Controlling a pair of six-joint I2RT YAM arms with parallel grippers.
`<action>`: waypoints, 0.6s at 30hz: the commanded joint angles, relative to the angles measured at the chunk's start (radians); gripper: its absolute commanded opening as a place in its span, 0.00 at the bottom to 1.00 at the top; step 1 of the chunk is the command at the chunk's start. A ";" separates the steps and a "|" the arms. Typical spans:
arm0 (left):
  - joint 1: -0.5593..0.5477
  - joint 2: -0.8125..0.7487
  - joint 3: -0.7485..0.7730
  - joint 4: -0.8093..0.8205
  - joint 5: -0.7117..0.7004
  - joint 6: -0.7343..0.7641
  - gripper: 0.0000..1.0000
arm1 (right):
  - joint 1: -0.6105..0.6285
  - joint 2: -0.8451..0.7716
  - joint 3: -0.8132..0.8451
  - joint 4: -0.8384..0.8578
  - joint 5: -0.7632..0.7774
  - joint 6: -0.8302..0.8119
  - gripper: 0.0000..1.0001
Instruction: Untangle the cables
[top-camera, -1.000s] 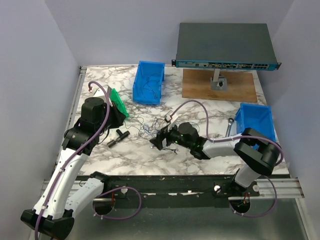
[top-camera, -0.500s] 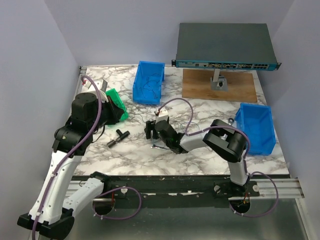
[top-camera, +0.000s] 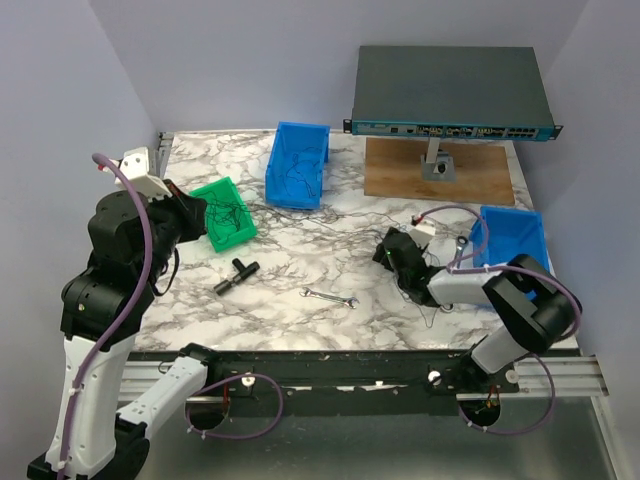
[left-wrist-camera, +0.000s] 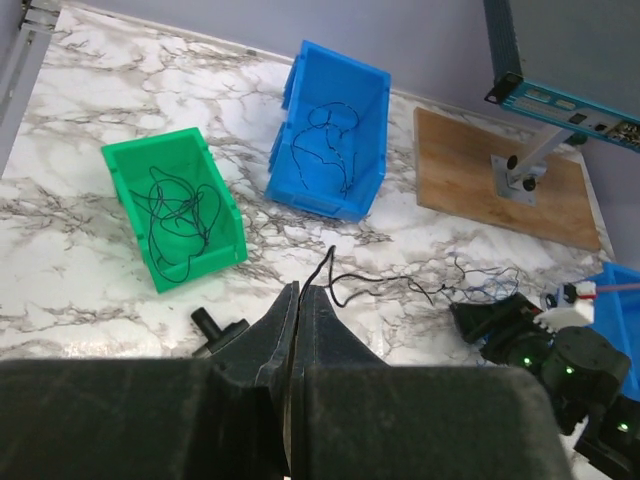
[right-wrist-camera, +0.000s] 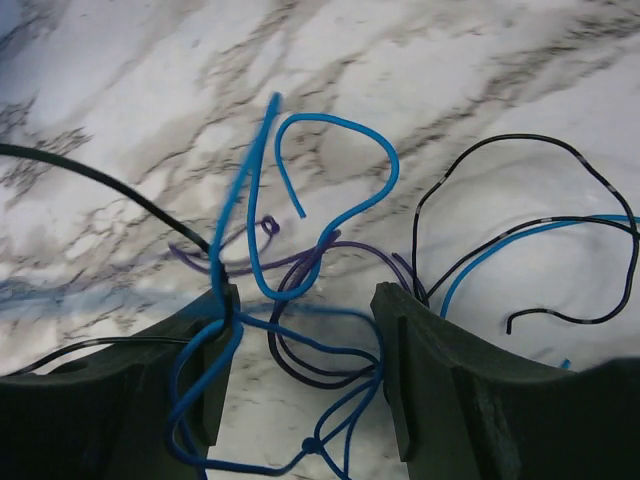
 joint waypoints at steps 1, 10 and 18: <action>0.010 0.014 0.035 -0.020 -0.081 -0.027 0.00 | -0.053 -0.093 -0.063 -0.221 0.038 0.095 0.63; 0.015 0.028 0.092 -0.099 -0.276 -0.095 0.00 | -0.175 -0.176 -0.048 -0.388 0.000 0.178 0.77; 0.039 -0.042 0.070 -0.115 -0.504 -0.142 0.00 | -0.271 -0.223 -0.058 -0.400 -0.087 0.152 0.90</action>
